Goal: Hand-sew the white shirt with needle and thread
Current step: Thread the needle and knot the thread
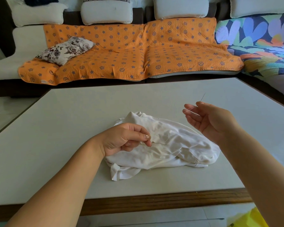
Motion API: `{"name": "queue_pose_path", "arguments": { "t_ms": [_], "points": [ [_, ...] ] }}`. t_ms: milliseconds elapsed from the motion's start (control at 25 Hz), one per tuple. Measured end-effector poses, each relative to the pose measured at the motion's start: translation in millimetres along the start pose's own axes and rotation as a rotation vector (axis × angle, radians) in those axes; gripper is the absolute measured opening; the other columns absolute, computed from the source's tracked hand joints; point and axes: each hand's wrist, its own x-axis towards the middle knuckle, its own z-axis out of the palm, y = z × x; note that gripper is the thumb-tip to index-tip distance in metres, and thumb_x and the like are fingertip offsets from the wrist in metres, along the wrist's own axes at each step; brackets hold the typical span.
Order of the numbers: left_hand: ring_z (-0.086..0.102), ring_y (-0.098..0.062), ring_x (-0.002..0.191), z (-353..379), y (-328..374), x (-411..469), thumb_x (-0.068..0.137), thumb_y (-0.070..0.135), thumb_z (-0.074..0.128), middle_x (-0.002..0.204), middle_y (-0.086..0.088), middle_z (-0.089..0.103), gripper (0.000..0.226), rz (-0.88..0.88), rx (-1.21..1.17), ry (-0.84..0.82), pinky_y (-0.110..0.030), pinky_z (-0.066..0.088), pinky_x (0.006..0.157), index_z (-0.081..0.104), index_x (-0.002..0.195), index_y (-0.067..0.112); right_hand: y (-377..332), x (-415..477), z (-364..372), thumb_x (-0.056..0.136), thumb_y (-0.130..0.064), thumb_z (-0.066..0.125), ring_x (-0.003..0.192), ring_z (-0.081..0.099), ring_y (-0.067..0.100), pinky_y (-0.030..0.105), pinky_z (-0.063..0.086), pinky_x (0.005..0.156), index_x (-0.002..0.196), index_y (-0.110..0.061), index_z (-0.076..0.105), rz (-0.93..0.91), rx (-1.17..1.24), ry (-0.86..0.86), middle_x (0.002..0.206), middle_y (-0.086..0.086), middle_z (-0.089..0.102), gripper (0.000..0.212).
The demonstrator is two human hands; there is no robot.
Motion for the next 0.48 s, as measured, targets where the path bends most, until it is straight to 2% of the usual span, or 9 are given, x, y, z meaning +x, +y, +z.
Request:
{"name": "queue_pose_path", "arguments": {
  "t_ms": [160,480],
  "points": [
    [0.027,-0.005,0.049,-8.0,-4.1,-4.5,0.079,0.015,0.062,0.083,-0.002,0.071,0.007,-0.019,0.023,0.022,-0.022,0.014,0.050,0.068,0.079,0.014,2.5,3.1,-1.7,0.101,-0.006,0.041,0.068,0.074,0.023,0.028,0.058,0.056,0.093,-0.006,0.050,0.028,0.066,0.023,0.078,0.013,0.075,0.012],
    [0.030,-0.002,0.045,-20.4,-9.3,-10.3,0.081,0.015,0.060,0.078,0.001,0.069,0.008,-0.030,-0.017,0.044,-0.015,0.019,0.044,0.064,0.084,0.009,-1.0,5.7,-5.7,0.101,-0.007,0.041,0.054,0.066,0.016,0.027,0.057,0.055,0.090,-0.011,0.048,0.040,0.104,0.091,0.073,0.010,0.073,0.013]
  ]
}}
